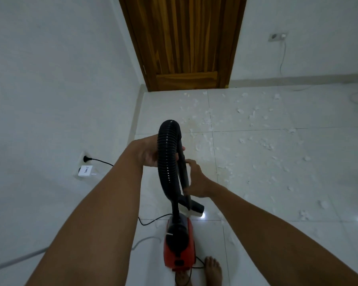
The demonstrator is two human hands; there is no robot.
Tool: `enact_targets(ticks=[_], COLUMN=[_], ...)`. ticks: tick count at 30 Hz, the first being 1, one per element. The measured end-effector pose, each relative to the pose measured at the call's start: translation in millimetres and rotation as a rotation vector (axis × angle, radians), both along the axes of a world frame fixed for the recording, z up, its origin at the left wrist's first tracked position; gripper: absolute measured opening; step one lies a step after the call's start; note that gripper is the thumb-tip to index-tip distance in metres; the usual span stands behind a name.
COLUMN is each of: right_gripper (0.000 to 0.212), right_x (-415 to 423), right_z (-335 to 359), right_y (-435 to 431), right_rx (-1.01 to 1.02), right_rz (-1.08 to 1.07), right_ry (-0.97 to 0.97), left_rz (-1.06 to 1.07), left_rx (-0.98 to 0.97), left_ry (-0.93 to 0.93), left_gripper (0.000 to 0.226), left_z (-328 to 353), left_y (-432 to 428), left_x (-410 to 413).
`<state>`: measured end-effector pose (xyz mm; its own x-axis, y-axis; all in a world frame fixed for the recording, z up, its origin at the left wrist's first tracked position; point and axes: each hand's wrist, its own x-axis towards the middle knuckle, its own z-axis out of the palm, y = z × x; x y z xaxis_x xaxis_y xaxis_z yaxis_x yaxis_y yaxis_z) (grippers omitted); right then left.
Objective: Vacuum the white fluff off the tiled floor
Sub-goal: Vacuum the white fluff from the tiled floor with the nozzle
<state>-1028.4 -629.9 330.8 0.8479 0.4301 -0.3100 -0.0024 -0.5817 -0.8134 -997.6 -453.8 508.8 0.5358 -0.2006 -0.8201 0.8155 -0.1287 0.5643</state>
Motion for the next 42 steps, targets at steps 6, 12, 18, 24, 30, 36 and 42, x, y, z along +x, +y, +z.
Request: enact_targets(ticks=[6, 12, 18, 24, 30, 36, 42], right_gripper=[0.044, 0.083, 0.081, 0.047, 0.030, 0.044, 0.046], right_x=[8.8, -9.5, -11.8, -17.8, -32.7, 2.4, 31.4], right_z=[85.9, 140.7, 158.0, 168.9, 153.4, 125.7, 87.6], right_y=[-29.1, -20.6, -24.6, -41.3, -64.1, -75.1, -39.1], right_rx=[0.220, 0.461, 0.639, 0.493, 0.275, 0.375, 0.509], right_rz=[-0.428, -0.180, -0.131, -0.001, 0.225, -0.019, -0.418], right_ry=[0.807, 1.027, 0.922, 0.958, 1.175, 1.147, 1.066], left_rz=[-0.021, 0.059, 0.112, 0.196, 0.175, 0.086, 0.048], left_rx=[-0.012, 0.058, -0.020, -0.118, 0.106, 0.271, 0.270], left_ry=[-0.066, -0.149, -0.249, -0.077, -0.020, 0.006, 0.101], left_gripper=[0.025, 0.072, 0.083, 0.032, 0.048, 0.035, 0.049], left_z=[-30.5, -55.6, -62.1, -64.3, -100.8, -132.7, -178.3], left_y=[-7.2, -13.6, -23.1, -35.6, -55.8, -82.0, -82.1], left_x=[-25.3, -33.9, -19.5, 4.9, 34.8, 46.1, 63.3])
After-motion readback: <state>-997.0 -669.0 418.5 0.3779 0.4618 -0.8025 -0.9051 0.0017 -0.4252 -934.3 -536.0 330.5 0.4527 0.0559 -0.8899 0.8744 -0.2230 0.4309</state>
